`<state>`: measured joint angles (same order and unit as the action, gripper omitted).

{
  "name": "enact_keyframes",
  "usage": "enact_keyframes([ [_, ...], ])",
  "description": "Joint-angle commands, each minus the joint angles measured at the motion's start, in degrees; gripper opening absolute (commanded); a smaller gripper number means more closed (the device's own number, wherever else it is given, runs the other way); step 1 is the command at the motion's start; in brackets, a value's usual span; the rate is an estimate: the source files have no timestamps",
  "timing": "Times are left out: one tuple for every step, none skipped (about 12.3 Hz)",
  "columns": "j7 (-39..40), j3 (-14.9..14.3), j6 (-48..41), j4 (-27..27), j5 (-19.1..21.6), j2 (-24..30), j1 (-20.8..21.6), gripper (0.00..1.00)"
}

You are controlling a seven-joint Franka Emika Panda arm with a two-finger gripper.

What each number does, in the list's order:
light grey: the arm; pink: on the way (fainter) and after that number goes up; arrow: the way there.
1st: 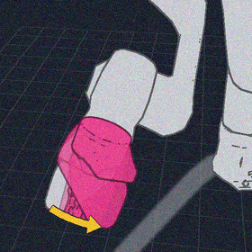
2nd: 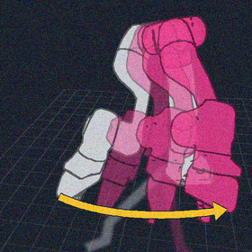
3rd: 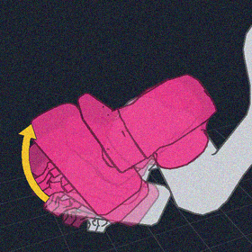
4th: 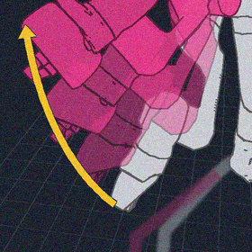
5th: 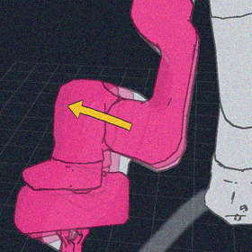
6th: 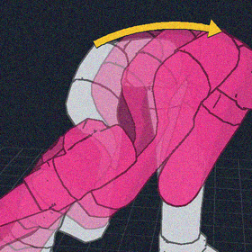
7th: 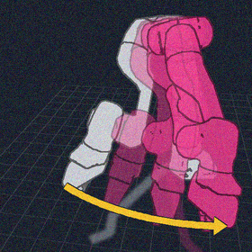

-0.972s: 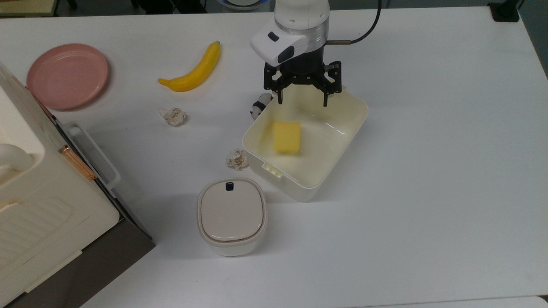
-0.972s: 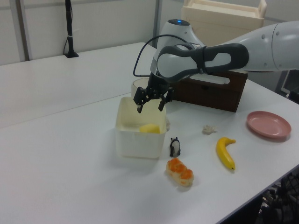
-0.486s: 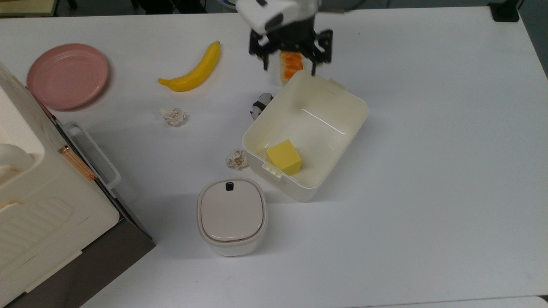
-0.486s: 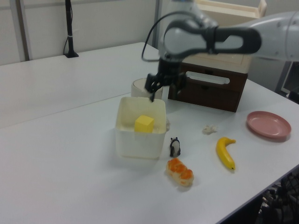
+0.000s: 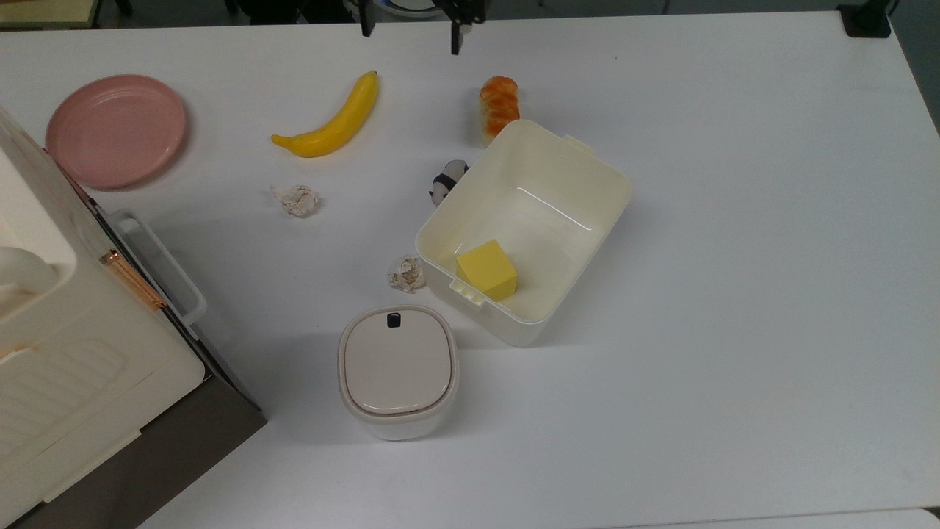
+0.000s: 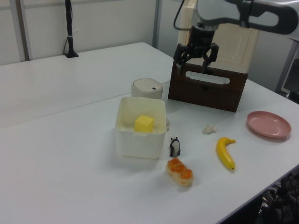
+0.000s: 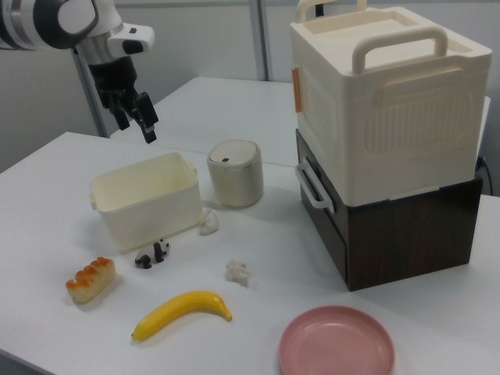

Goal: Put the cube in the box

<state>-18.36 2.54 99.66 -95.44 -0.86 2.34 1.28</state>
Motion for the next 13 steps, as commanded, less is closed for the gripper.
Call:
enact_keyframes([
  [5.2, -2.3, -2.5, -0.6, 2.4, 1.8, -1.4, 1.0],
  [6.5, -3.1, -2.7, -0.4, 2.9, 1.8, -1.4, 1.0],
  [6.5, -3.2, -2.7, 0.1, 3.2, 1.8, -1.5, 1.0],
  [6.0, -3.2, -2.7, 0.6, 3.6, 1.7, -1.4, 1.0],
  [5.9, -3.2, -2.8, 1.2, 3.8, 1.5, -1.5, 1.0],
  [5.9, -3.2, -2.8, 1.8, 3.9, 1.4, -1.5, 1.0],
  [5.9, -3.2, -2.9, 2.3, 3.9, 1.2, -1.5, 1.0],
  [5.9, -3.2, -2.9, 2.5, 3.9, 1.3, -1.5, 1.0],
  [5.9, -3.2, -2.9, 2.5, 3.9, 1.3, -1.5, 1.0],
  [6.0, -3.2, -3.2, 2.5, 3.9, 1.4, -1.5, 1.0],
  [6.3, -3.2, -3.7, 2.5, 3.9, 1.4, -1.5, 1.0],
  [6.4, -3.2, -3.7, 2.5, 3.9, 1.4, -1.5, 1.0],
  [6.5, -3.2, -3.7, 2.5, 3.9, 1.3, -1.5, 1.0],
])
